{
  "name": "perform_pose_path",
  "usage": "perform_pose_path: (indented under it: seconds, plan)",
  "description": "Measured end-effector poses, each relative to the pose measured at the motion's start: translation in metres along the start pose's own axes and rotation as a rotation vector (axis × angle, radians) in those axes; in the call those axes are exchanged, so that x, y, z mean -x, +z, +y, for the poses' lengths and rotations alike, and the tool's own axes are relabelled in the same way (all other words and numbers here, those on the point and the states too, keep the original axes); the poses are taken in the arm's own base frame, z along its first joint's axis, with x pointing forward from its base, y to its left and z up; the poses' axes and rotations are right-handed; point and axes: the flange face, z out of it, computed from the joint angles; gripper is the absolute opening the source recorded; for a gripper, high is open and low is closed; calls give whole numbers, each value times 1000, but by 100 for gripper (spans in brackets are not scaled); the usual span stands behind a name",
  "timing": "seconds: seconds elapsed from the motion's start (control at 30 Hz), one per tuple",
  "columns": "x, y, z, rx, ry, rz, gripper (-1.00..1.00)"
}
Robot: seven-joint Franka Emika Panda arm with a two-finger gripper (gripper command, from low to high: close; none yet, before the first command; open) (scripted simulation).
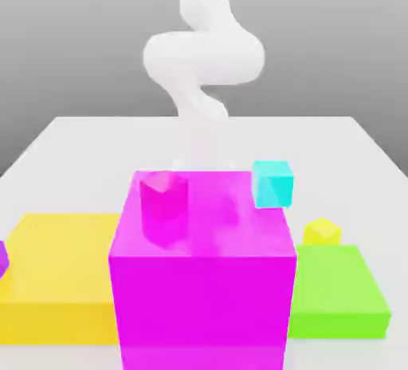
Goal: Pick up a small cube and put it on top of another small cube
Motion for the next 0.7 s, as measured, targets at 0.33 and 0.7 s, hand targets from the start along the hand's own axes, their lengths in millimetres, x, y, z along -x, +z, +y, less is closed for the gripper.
perform_pose_path:
  seconds: [0.33, 0.7]
  plan:
    - [155, 164, -27, -24, -676, -318, 0]
    - [366, 247, 24, -143, -1434, -640, 0]
